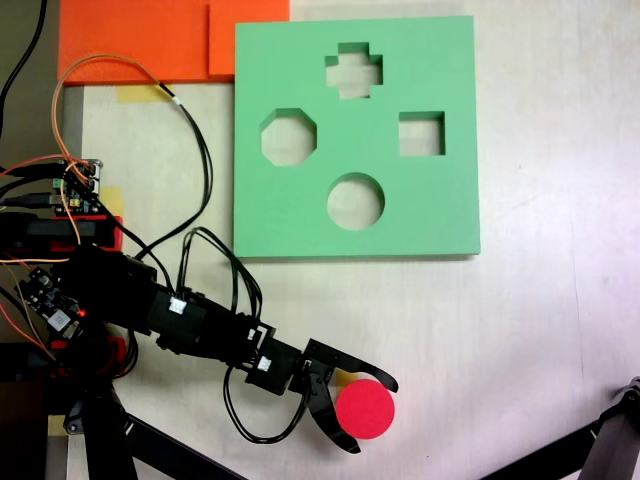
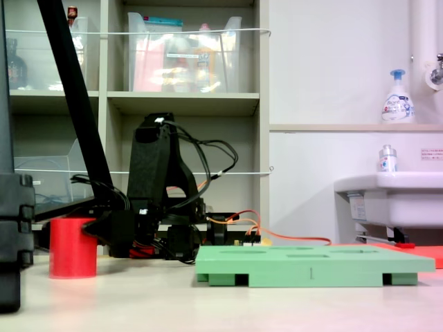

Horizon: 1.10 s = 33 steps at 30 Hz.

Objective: Put the cylinder block into the corresponding hole

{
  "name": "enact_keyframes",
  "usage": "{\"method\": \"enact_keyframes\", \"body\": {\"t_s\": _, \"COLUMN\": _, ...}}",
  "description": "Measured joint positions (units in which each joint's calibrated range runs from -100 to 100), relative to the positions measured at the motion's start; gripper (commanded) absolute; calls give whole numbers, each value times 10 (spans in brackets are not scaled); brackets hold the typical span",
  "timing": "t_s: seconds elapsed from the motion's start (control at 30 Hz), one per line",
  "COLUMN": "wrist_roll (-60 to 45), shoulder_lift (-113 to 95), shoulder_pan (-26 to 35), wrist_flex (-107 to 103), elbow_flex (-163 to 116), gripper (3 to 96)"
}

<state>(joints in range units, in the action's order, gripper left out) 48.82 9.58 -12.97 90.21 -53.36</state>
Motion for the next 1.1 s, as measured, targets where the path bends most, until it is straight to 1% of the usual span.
{"method": "enact_keyframes", "body": {"t_s": 0.2, "wrist_roll": 0, "shoulder_lift": 0, "shoulder_pan": 0, "wrist_flex": 0, "elbow_flex": 0, "gripper": 454}}
{"method": "enact_keyframes", "body": {"t_s": 0.27, "wrist_roll": 0, "shoulder_lift": 0, "shoulder_pan": -1, "wrist_flex": 0, "elbow_flex": 0, "gripper": 429}}
{"method": "enact_keyframes", "body": {"t_s": 0.4, "wrist_roll": 0, "shoulder_lift": -1, "shoulder_pan": 0, "wrist_flex": 0, "elbow_flex": -8, "gripper": 426}}
{"method": "enact_keyframes", "body": {"t_s": 0.43, "wrist_roll": 0, "shoulder_lift": -7, "shoulder_pan": 0, "wrist_flex": 0, "elbow_flex": -12, "gripper": 413}}
{"method": "enact_keyframes", "body": {"t_s": 0.5, "wrist_roll": 0, "shoulder_lift": -34, "shoulder_pan": 4, "wrist_flex": -1, "elbow_flex": -32, "gripper": 385}}
{"method": "enact_keyframes", "body": {"t_s": 0.63, "wrist_roll": 0, "shoulder_lift": -131, "shoulder_pan": 19, "wrist_flex": -52, "elbow_flex": -44, "gripper": 385}}
{"method": "enact_keyframes", "body": {"t_s": 0.83, "wrist_roll": 0, "shoulder_lift": -379, "shoulder_pan": 63, "wrist_flex": -209, "elbow_flex": -47, "gripper": 385}}
{"method": "enact_keyframes", "body": {"t_s": 0.97, "wrist_roll": 0, "shoulder_lift": -535, "shoulder_pan": 116, "wrist_flex": -321, "elbow_flex": -41, "gripper": 385}}
{"method": "enact_keyframes", "body": {"t_s": 1.1, "wrist_roll": -2, "shoulder_lift": -616, "shoulder_pan": 172, "wrist_flex": -401, "elbow_flex": -7, "gripper": 385}}
